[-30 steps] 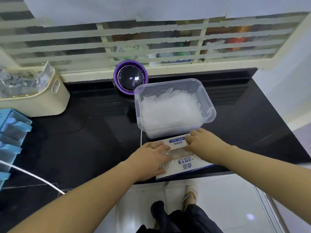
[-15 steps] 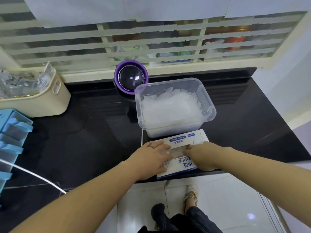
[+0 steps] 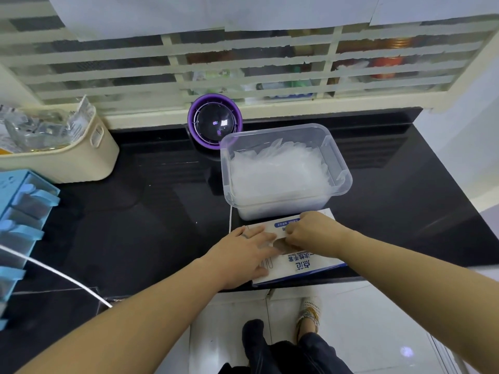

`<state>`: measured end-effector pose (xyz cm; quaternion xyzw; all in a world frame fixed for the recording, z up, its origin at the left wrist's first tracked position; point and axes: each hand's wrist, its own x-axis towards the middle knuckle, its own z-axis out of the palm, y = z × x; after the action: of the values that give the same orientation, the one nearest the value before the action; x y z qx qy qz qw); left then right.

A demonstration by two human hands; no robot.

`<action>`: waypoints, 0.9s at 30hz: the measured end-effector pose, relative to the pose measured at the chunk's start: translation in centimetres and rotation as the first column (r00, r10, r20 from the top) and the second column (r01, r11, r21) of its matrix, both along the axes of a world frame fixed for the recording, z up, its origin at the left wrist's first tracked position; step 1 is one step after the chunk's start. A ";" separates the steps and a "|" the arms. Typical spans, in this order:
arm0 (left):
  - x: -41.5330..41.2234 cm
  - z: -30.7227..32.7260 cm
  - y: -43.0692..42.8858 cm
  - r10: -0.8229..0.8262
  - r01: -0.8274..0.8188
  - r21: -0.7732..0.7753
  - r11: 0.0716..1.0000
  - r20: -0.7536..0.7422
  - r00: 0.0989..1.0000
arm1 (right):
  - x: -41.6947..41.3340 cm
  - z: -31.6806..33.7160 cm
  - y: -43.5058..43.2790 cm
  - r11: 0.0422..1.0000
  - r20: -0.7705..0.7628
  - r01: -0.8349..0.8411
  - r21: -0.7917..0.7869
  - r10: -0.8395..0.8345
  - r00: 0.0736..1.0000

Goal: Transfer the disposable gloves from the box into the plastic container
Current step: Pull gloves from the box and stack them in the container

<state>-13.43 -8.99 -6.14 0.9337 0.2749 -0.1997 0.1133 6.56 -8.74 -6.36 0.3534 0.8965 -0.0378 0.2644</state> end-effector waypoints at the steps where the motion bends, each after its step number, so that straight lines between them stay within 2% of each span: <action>1: 0.0 0.0 0.0 0.003 -0.003 0.000 1.000 -0.002 1.000 | 0.1 -0.2 0.0 1.000 -0.033 0.012 -0.003 -0.012 0.999; 3: 0.0 0.1 -0.1 0.009 -0.009 0.002 1.000 -0.008 1.000 | 0.7 -0.4 -0.1 0.999 -0.132 0.036 0.037 -0.031 0.991; 5: 0.0 0.2 -0.2 0.017 -0.017 -0.003 1.000 -0.010 1.000 | 1.6 -0.7 -0.4 0.982 -0.357 0.116 0.146 -0.057 0.932; 6: -0.1 0.2 -0.1 0.019 -0.019 -0.008 1.000 -0.007 1.000 | 1.9 -0.6 -0.7 0.970 -0.484 0.187 0.154 -0.090 0.870; 8: 0.0 0.3 -0.1 0.019 -0.019 -0.012 1.000 -0.007 1.000 | 2.0 0.1 -1.2 0.938 -0.672 0.343 0.052 -0.222 0.707; 10: 0.0 0.3 -0.1 0.021 -0.021 -0.010 1.000 0.000 1.000 | 1.6 1.4 -1.6 0.869 -0.775 0.485 -0.103 -0.376 0.509; 12: 0.1 0.7 -0.2 0.031 -0.031 0.004 1.000 0.006 1.000 | 1.0 3.0 -1.6 0.798 -0.850 0.574 -0.183 -0.421 0.316; 13: 0.2 1.0 -0.2 0.028 -0.028 0.015 0.999 0.002 1.000 | 0.7 4.0 -1.6 0.773 -0.866 0.601 -0.204 -0.428 0.257; 14: 0.2 1.3 -0.2 0.028 -0.028 0.017 0.999 -0.001 1.000 | 0.5 5.1 -1.5 0.755 -0.871 0.619 -0.218 -0.437 0.226; 16: 0.3 2.0 -0.2 0.061 -0.059 -0.040 0.997 0.037 0.997 | 0.3 7.1 -1.1 0.752 -0.865 0.619 -0.227 -0.447 0.226; 19: -0.1 3.3 0.2 0.282 -0.240 -0.263 0.934 0.137 0.949 | 0.7 9.7 -0.5 0.757 -0.868 0.631 -0.168 -0.417 0.270; 21: -0.5 4.6 0.7 0.497 -0.390 -0.426 0.816 0.174 0.850 | 1.2 11.3 -0.2 0.755 -0.864 0.647 -0.107 -0.393 0.315; 23: -0.9 6.0 1.3 0.721 -0.470 -0.638 0.610 0.202 0.663 | 1.7 12.5 0.1 0.768 -0.861 0.637 -0.065 -0.366 0.353; 25: -1.0 7.5 1.9 0.914 -0.354 -0.898 0.262 0.114 0.389 | 2.0 13.3 0.4 0.789 -0.856 0.614 -0.036 -0.342 0.388; 26: -1.0 8.2 2.2 0.958 -0.248 -0.962 0.110 0.037 0.283 | 2.0 13.5 0.5 0.802 -0.851 0.597 -0.017 -0.325 0.412; 27: -1.0 8.7 2.5 0.975 -0.160 -0.987 0.007 -0.029 0.219 | 1.8 13.7 0.6 0.818 -0.846 0.576 0.012 -0.299 0.442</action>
<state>-14.48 -6.45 2.59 0.4374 0.4649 0.1667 0.7515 8.41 -8.16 7.33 0.5524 0.7837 -0.1276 -0.2537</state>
